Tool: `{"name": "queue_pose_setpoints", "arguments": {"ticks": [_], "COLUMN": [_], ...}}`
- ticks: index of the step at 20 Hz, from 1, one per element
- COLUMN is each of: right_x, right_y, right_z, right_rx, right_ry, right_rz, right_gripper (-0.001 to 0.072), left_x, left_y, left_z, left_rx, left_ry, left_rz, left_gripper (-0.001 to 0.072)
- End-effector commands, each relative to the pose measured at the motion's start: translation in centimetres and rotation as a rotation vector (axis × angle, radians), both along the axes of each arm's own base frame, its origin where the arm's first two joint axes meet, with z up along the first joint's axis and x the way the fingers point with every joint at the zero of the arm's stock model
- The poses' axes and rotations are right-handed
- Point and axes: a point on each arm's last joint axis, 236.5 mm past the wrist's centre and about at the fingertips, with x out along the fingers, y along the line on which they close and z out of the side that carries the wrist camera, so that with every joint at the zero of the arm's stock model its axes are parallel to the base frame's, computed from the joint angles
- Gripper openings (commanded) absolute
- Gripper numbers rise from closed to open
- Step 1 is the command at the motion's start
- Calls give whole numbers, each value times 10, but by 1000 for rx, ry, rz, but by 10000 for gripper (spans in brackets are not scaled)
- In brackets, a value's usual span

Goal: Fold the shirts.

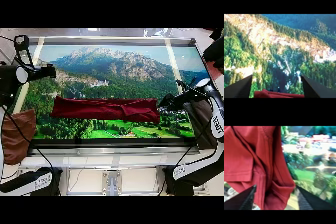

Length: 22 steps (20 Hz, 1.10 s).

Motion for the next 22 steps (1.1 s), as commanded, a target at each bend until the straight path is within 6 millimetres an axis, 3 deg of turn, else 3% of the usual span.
{"name": "queue_pose_setpoints", "arguments": {"ticks": [1, 5, 9, 16, 17, 18, 19, 20, 21, 22], "right_x": [-1, -5, -1, 9, 8, 8, 8, 7, 5, 3], "right_y": [5, 7, 24, 80, 86, 92, 97, 103, 109, 115], "right_z": [-16, -30, -37, -39, -39, -39, -36, -31, -22, -10], "right_rx": [65, 72, 89, 97, 98, 102, 117, 140, 176, 210], "right_ry": [26, 63, 63, 11, 10, 9, 10, 15, 20, 22], "right_rz": [4, 9, 23, 127, 140, 149, 147, 148, 149, 158], "right_gripper": [620, 620, 620, 611, 531, 395, 189, 27, 18, 18], "left_x": [1, 1, 2, 8, 9, 9, 8, 7, 5, 2], "left_y": [-10, -22, -28, -67, -74, -82, -90, -98, -108, -119], "left_z": [4, 3, -6, -56, -66, -75, -85, -93, -102, -110], "left_rx": [-45, -61, -62, -77, -74, -72, -69, -65, -62, -57], "left_ry": [-13, -9, 8, 114, 133, 152, 173, 192, 212, 228], "left_rz": [-8, -28, -39, -106, -120, -133, -148, -164, -184, -204], "left_gripper": [700, 696, 696, 696, 695, 695, 693, 665, 455, 191]}}
